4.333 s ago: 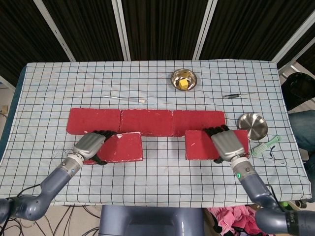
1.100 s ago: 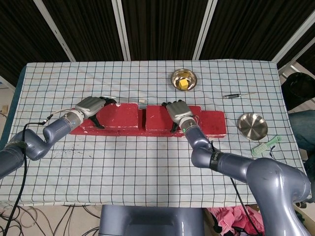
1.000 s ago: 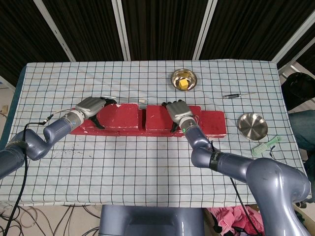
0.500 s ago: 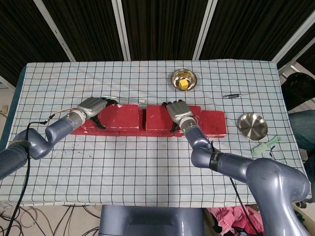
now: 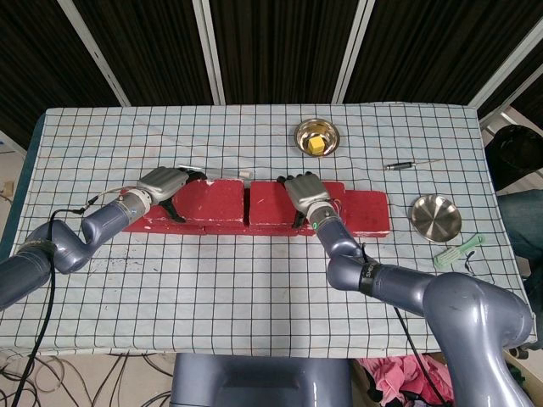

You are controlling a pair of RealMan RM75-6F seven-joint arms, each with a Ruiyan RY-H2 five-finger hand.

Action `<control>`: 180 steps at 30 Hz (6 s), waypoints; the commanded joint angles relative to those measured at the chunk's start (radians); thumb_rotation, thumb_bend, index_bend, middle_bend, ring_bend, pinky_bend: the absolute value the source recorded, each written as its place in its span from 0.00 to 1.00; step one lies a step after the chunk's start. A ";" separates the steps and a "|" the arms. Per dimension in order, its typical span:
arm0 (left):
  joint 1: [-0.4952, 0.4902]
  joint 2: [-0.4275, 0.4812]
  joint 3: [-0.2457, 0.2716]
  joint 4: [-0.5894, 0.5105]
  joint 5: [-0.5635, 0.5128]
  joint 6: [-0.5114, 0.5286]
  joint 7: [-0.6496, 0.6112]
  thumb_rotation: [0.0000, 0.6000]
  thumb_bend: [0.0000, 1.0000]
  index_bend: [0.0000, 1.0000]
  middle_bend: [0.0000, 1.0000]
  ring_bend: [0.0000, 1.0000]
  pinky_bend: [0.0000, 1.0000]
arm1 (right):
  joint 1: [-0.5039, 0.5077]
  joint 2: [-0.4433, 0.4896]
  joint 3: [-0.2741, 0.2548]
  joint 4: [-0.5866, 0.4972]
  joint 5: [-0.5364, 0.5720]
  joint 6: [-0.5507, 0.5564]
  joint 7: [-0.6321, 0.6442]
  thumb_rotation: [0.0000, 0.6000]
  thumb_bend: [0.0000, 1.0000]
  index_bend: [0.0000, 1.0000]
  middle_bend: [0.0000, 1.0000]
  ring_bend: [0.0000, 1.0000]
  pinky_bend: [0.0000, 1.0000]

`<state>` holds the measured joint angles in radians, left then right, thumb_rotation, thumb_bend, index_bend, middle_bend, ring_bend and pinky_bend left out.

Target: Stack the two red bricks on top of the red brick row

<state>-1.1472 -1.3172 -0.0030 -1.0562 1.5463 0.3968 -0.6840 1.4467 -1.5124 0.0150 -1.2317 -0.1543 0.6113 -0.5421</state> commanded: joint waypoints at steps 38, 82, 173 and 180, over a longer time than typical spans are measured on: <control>0.002 -0.008 0.006 -0.003 -0.039 -0.002 0.041 1.00 0.28 0.19 0.20 0.10 0.21 | 0.016 0.000 0.008 -0.026 0.067 0.027 -0.049 1.00 0.05 0.17 0.21 0.15 0.14; -0.001 -0.005 0.003 -0.008 -0.048 -0.012 0.044 1.00 0.10 0.16 0.19 0.09 0.20 | 0.005 -0.026 0.019 0.003 0.084 0.022 -0.064 1.00 0.02 0.07 0.09 0.07 0.14; 0.016 0.000 -0.030 -0.033 -0.096 -0.020 0.124 1.00 0.06 0.15 0.18 0.09 0.19 | -0.023 0.041 0.129 -0.159 0.041 0.165 -0.098 1.00 0.00 0.00 0.01 0.00 0.14; 0.020 0.002 -0.032 -0.035 -0.103 -0.020 0.134 1.00 0.06 0.15 0.18 0.09 0.19 | -0.040 0.083 0.142 -0.210 0.020 0.196 -0.088 1.00 0.00 0.00 0.01 0.00 0.14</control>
<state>-1.1272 -1.3149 -0.0350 -1.0914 1.4435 0.3769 -0.5503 1.4103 -1.4339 0.1541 -1.4372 -0.1308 0.8023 -0.6323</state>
